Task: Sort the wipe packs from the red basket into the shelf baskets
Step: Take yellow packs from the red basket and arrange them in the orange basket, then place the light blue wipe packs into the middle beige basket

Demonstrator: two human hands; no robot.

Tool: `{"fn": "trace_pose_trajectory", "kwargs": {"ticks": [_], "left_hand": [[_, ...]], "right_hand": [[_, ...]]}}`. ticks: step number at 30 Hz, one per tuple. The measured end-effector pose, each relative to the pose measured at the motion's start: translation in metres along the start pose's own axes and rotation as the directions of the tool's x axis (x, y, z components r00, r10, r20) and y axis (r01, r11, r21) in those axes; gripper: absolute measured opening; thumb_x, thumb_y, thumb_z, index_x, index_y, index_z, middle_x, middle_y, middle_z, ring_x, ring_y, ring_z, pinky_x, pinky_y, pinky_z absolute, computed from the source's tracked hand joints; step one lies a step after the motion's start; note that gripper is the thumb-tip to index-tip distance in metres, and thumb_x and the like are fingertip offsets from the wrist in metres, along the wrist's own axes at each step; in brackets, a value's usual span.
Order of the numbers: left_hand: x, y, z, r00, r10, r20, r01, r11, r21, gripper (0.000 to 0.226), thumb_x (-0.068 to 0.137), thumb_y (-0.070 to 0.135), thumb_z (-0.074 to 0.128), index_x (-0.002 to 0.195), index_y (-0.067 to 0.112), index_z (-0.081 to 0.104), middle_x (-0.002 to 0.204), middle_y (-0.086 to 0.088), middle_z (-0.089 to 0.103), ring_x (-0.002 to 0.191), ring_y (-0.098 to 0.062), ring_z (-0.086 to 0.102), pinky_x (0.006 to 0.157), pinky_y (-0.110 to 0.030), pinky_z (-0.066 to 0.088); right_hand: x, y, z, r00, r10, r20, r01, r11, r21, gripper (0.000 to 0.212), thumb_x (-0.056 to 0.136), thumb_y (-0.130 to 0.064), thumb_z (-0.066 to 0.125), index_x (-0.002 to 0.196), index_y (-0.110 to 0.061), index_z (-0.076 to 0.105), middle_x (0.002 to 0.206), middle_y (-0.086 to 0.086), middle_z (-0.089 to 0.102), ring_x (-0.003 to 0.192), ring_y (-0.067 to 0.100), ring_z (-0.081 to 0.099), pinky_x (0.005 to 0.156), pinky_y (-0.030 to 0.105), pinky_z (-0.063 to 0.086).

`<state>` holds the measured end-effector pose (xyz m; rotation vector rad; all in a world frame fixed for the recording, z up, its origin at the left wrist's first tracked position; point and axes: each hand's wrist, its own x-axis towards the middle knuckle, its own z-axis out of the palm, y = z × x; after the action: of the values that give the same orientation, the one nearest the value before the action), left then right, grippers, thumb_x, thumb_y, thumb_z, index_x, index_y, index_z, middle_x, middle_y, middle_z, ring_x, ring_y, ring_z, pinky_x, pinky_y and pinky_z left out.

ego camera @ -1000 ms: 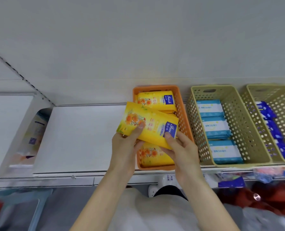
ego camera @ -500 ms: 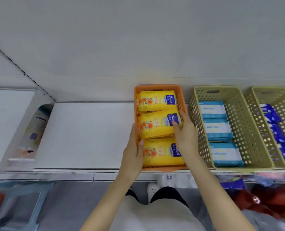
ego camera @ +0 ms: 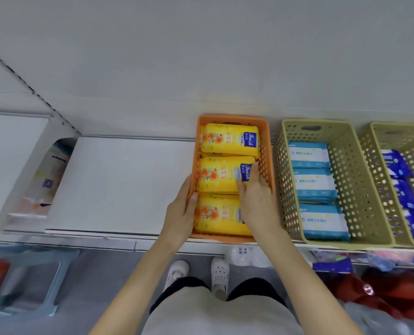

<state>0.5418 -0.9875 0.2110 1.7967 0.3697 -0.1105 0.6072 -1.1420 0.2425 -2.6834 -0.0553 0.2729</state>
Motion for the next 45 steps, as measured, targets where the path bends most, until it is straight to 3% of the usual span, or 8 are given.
{"fn": "trace_pose_trajectory", "kwargs": {"ticks": [4, 8, 15, 21, 28, 32, 37, 45], "left_hand": [[0.0, 0.001, 0.009, 0.996, 0.005, -0.083, -0.006, 1.0, -0.013, 0.04, 0.103, 0.028, 0.031, 0.142, 0.031, 0.035, 0.125, 0.025, 0.05, 0.103, 0.024, 0.049, 0.082, 0.0, 0.041], [-0.001, -0.005, 0.019, 0.981, -0.006, -0.194, -0.02, 0.991, -0.131, 0.039, 0.104, 0.027, 0.033, 0.143, 0.027, 0.038, 0.137, 0.013, 0.05, 0.122, 0.002, 0.05, 0.102, -0.027, 0.045], [-0.005, -0.001, 0.02, 0.983, -0.089, -0.162, 0.057, 0.98, -0.19, 0.042, 0.101, 0.041, 0.035, 0.143, 0.032, 0.036, 0.142, 0.008, 0.047, 0.125, -0.011, 0.05, 0.104, -0.041, 0.045], [-0.055, -0.01, -0.054, 0.952, -0.049, -0.302, -0.005, 0.985, -0.175, 0.035, 0.098, 0.028, 0.05, 0.133, 0.029, 0.047, 0.125, 0.011, 0.055, 0.103, 0.015, 0.052, 0.092, -0.01, 0.042], [-0.182, -0.071, -0.206, 0.744, -0.089, -0.662, 0.006, 0.992, -0.127, 0.032, 0.095, 0.018, 0.055, 0.123, 0.032, 0.051, 0.112, 0.017, 0.061, 0.095, 0.016, 0.056, 0.078, -0.001, 0.04], [-0.264, -0.132, -0.259, 0.519, -0.258, -0.815, 0.065, 0.963, -0.263, 0.032, 0.094, 0.016, 0.057, 0.123, 0.029, 0.053, 0.114, 0.007, 0.063, 0.092, 0.012, 0.058, 0.082, -0.008, 0.044], [-0.346, -0.192, -0.278, 0.264, -0.494, -0.829, 0.082, 0.868, -0.491, 0.033, 0.092, 0.015, 0.059, 0.123, 0.023, 0.054, 0.117, -0.002, 0.063, 0.09, 0.015, 0.058, 0.087, -0.011, 0.044], [-0.366, -0.257, -0.346, 0.028, -0.662, -0.749, 0.025, 0.749, -0.662, 0.032, 0.092, 0.018, 0.06, 0.121, 0.03, 0.054, 0.116, 0.005, 0.062, 0.101, -0.004, 0.06, 0.084, -0.014, 0.042]], "right_hand": [[0.001, 0.0, -0.003, 0.998, -0.016, 0.065, 0.021, 0.996, -0.082, 0.062, 0.103, -0.031, 0.031, 0.151, -0.005, 0.001, 0.158, 0.013, 0.017, 0.135, 0.03, 0.037, 0.106, 0.038, 0.035], [0.001, 0.001, -0.009, 0.993, -0.043, 0.113, 0.066, 0.975, -0.212, 0.068, 0.099, -0.019, 0.044, 0.151, -0.001, 0.004, 0.155, 0.015, 0.022, 0.126, 0.033, 0.047, 0.099, 0.04, 0.042], [0.01, 0.004, -0.024, 0.992, -0.129, 0.01, 0.126, 0.945, -0.303, 0.042, 0.097, -0.027, 0.05, 0.132, -0.004, 0.048, 0.133, 0.014, 0.049, 0.12, 0.031, 0.042, 0.101, 0.038, 0.034], [-0.025, -0.039, -0.01, 0.924, -0.353, -0.15, 0.362, 0.932, 0.037, 0.044, 0.095, -0.027, 0.056, 0.135, -0.01, 0.051, 0.134, 0.011, 0.055, 0.123, 0.03, 0.046, 0.105, 0.037, 0.032], [-0.109, -0.176, 0.068, 0.817, -0.562, 0.128, 0.453, 0.764, 0.46, 0.054, 0.092, -0.032, 0.059, 0.142, -0.031, 0.039, 0.133, -0.005, 0.048, 0.114, 0.007, 0.052, 0.099, 0.019, 0.04], [-0.17, -0.247, 0.141, 0.609, -0.706, 0.362, 0.448, 0.683, 0.578, 0.059, 0.087, -0.034, 0.064, 0.138, -0.038, 0.036, 0.13, -0.011, 0.044, 0.107, -0.008, 0.05, 0.086, 0.002, 0.037], [-0.222, -0.312, 0.217, 0.281, -0.784, 0.553, 0.579, 0.598, 0.554, 0.063, 0.088, -0.035, 0.063, 0.141, -0.041, 0.029, 0.143, -0.017, 0.032, 0.115, -0.023, 0.037, 0.1, 0.019, 0.036], [-0.245, -0.434, 0.323, 0.122, -0.714, 0.689, 0.634, 0.59, 0.499, 0.063, 0.087, -0.041, 0.063, 0.141, -0.041, 0.03, 0.136, -0.015, 0.037, 0.109, 0.0, 0.053, 0.098, 0.029, 0.043]]}}
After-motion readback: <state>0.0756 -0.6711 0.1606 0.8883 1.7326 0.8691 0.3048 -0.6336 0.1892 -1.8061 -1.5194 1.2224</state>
